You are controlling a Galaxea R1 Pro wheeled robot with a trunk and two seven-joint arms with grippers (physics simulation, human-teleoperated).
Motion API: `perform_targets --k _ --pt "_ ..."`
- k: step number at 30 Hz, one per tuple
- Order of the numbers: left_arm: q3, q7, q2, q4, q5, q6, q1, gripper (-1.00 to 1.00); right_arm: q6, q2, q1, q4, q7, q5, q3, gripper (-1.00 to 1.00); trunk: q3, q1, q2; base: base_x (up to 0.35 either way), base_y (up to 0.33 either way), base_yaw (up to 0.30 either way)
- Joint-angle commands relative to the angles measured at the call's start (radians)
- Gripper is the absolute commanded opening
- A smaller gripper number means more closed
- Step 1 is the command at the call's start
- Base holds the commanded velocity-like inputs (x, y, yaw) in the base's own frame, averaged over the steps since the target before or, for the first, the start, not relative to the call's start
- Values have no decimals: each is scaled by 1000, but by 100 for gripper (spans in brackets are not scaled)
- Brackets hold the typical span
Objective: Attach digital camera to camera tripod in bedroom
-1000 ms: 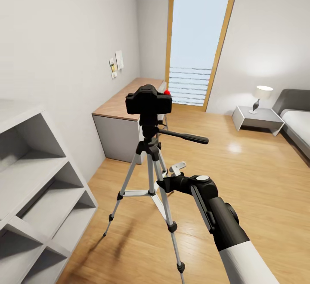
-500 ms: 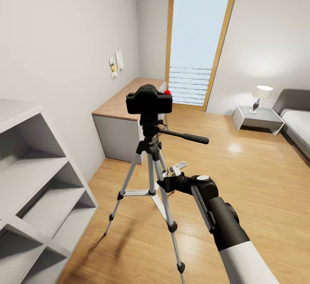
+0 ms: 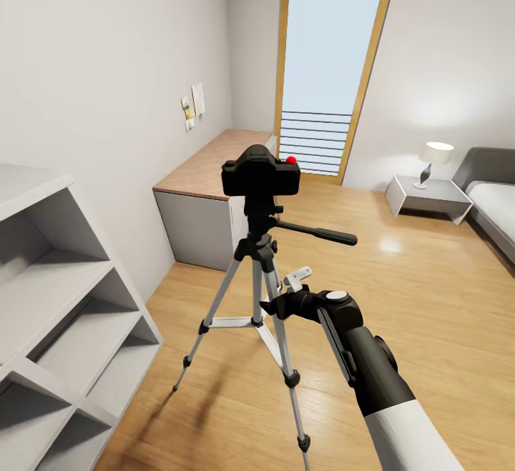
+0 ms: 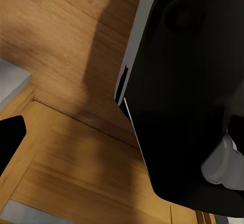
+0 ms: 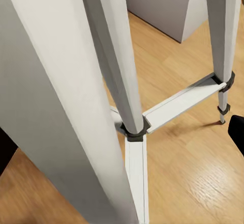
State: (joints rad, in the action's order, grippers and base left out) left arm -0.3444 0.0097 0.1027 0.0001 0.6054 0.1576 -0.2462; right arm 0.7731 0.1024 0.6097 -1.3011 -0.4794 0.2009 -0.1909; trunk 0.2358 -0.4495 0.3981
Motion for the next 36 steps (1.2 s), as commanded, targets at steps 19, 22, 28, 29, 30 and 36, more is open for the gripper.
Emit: perform_targets --k 19,22,28,29,30,36 --pt "-8 1 -1 0 10 3 -1 100 4 0 1 -14 -8 11 -7 100 2 -1 2 0 0 0" --pt "-8 1 -1 0 10 3 -1 100 4 0 1 -21 -9 11 -7 100 2 -1 2 0 0 0" --pt "-8 1 -1 0 10 3 -1 100 9 0 1 -27 -10 11 -7 100 2 -1 2 0 0 0" --pt "-8 1 -1 0 10 3 -1 100 10 0 1 -28 -10 11 -7 100 2 -1 2 0 0 0" --pt "-8 1 -1 0 10 3 -1 100 11 0 1 -29 -11 11 -7 100 2 -1 2 0 0 0" --pt "-8 1 -1 0 11 3 -1 100 13 -1 1 -45 -16 10 -7 100 2 -1 2 0 0 0"
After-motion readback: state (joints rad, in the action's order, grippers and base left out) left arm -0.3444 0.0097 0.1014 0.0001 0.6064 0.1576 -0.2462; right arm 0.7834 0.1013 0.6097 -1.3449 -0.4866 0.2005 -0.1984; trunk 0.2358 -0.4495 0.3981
